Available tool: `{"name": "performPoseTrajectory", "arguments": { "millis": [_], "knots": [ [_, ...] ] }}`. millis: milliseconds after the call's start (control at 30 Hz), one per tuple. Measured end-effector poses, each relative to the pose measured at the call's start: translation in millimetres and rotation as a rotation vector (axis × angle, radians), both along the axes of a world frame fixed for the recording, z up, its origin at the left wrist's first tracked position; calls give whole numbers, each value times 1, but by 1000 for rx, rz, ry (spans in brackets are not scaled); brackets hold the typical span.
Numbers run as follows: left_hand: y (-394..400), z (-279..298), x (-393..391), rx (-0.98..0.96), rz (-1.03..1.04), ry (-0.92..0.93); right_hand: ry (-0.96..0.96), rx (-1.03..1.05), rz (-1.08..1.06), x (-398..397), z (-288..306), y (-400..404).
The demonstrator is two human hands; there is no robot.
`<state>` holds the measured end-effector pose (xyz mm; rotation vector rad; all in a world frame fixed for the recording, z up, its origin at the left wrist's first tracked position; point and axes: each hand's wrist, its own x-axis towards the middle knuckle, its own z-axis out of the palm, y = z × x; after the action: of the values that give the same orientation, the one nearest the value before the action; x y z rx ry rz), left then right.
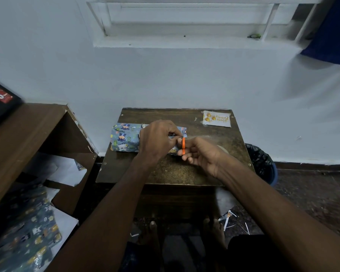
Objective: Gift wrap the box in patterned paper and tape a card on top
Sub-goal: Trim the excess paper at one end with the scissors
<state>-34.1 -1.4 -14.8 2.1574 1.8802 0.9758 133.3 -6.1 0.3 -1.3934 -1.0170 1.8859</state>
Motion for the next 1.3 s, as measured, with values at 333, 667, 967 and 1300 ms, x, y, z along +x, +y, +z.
{"name": "performPoseTrajectory", "arguments": {
  "millis": [333, 667, 967, 1300],
  "knots": [
    [4, -4, -4, 8, -19, -33, 35, 20, -12, -2, -2, 3],
    [4, -4, -6, 37, -39, -56, -15, 59, -19, -1, -5, 7],
    [4, -5, -9, 47, -37, -60, 18, 66, -23, -4, -4, 5],
    [7, -6, -11, 36, -67, -81, 1, 27, 22, -3, -5, 10]
  ]
}}
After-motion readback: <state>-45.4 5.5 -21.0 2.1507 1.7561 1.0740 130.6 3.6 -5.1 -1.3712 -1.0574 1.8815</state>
